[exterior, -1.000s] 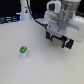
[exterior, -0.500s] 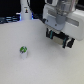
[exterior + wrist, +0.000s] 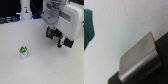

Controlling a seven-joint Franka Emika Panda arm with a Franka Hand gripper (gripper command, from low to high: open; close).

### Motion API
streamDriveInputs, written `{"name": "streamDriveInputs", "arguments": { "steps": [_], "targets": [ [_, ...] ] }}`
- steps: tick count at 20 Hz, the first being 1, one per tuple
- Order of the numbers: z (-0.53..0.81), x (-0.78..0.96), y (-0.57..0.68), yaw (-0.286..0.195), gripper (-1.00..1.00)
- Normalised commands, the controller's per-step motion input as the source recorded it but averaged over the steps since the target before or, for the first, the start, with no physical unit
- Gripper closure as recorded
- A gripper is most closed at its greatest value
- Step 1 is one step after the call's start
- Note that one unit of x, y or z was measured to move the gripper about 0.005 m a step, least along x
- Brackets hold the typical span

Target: Open the kcup holder, insert the kcup into the holder, and close the kcup holder

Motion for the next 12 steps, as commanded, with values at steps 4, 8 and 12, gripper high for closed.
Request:
{"name": "streamDriveInputs", "arguments": {
  "steps": [4,8,12],
  "targets": [
    [0.04,-0.02,-0.42,-0.297,-1.00],
    [0.00,-0.08,-0.44,-0.294,-1.00],
    [-0.01,-0.23,-0.43,-0.290,-1.00]
  ]
}}
